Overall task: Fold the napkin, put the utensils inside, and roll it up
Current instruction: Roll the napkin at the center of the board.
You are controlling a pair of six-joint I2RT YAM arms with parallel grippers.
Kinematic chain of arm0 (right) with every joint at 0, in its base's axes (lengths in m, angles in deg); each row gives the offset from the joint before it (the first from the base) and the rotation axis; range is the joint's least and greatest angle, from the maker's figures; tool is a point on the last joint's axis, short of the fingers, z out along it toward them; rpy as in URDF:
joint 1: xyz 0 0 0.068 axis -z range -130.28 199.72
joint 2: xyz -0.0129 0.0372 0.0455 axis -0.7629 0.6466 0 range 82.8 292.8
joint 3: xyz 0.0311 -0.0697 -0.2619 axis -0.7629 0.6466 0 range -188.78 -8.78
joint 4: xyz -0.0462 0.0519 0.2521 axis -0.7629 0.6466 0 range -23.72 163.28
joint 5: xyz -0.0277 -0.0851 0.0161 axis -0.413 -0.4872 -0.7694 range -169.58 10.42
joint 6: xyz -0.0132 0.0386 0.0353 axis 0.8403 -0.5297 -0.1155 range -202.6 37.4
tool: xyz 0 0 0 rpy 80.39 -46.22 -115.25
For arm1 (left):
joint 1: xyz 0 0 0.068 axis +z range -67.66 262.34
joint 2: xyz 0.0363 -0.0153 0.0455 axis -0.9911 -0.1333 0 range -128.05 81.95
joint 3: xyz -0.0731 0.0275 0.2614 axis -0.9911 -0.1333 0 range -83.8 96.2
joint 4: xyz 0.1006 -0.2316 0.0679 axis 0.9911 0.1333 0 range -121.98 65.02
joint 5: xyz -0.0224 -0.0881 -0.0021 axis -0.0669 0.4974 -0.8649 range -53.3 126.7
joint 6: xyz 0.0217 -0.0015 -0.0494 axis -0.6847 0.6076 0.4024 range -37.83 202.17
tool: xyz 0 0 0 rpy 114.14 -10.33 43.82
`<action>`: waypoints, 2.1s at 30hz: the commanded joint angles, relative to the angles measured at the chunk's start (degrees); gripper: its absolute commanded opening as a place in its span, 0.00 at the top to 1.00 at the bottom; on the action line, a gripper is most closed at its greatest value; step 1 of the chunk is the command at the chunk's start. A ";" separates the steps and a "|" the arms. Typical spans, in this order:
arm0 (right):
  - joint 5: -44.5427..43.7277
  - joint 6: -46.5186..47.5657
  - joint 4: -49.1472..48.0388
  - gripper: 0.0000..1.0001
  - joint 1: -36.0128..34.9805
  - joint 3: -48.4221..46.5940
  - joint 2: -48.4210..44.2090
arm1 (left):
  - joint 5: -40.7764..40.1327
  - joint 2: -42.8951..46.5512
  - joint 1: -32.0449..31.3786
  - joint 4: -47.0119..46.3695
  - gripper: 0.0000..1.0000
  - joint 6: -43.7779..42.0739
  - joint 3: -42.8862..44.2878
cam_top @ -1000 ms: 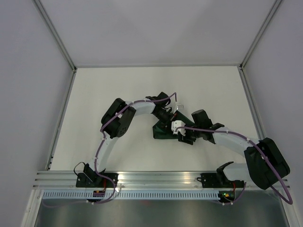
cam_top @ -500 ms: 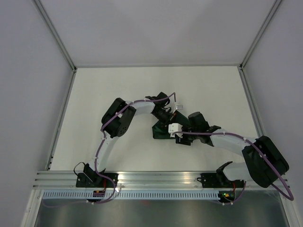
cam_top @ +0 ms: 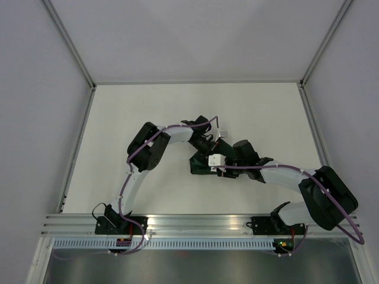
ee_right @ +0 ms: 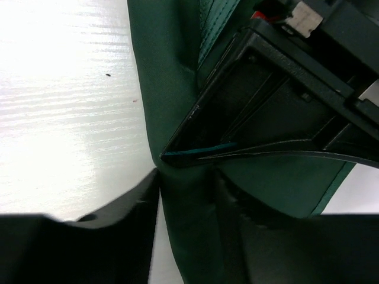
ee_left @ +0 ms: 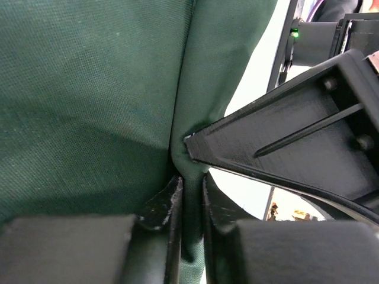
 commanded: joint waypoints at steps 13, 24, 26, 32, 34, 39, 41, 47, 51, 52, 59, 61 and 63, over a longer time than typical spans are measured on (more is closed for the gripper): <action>2.01 0.39 7.25 0.87 2.03 -1.96 4.27 | -5.30 1.06 2.48 -3.96 0.64 9.30 -4.11; 12.73 4.34 20.51 0.89 9.33 -11.18 11.21 | -5.90 10.12 7.31 -18.02 0.62 21.26 -9.91; 13.89 5.39 22.37 0.90 10.38 -12.59 13.06 | -6.95 11.70 8.55 -21.88 0.62 22.84 -12.28; 17.58 8.03 29.67 0.90 12.84 -17.96 18.24 | -13.10 20.57 11.89 -35.83 0.63 29.09 -22.03; 18.80 8.91 32.39 0.91 13.72 -20.15 20.44 | -16.35 24.70 12.68 -40.59 0.63 30.76 -27.01; 21.18 11.19 39.32 0.91 15.48 -25.69 25.97 | -25.57 32.79 13.21 -55.61 0.59 32.34 -37.06; 22.06 12.51 41.27 0.91 16.45 -27.62 27.38 | -28.39 36.57 13.21 -59.84 0.56 32.43 -41.89; 23.20 14.62 47.33 0.91 18.03 -32.28 33.36 | -38.32 45.79 11.37 -70.85 0.54 27.44 -52.44; 24.17 15.59 51.46 0.91 18.91 -35.18 37.57 | -45.26 49.58 7.94 -70.85 0.52 17.85 -55.09; 24.26 15.68 52.08 0.91 19.26 -35.80 38.19 | -45.54 50.11 6.72 -70.07 0.52 16.36 -55.00; 25.32 16.65 57.27 0.92 20.32 -41.51 43.73 | -58.00 49.77 -3.74 -58.04 0.35 -1.72 -48.51; 25.58 16.91 58.24 0.92 20.67 -42.04 44.79 | -60.48 47.84 -7.51 -56.36 0.36 -6.75 -46.13; 25.84 16.91 59.03 0.92 20.84 -42.83 45.40 | -60.92 46.52 -10.16 -54.95 0.36 -13.78 -45.25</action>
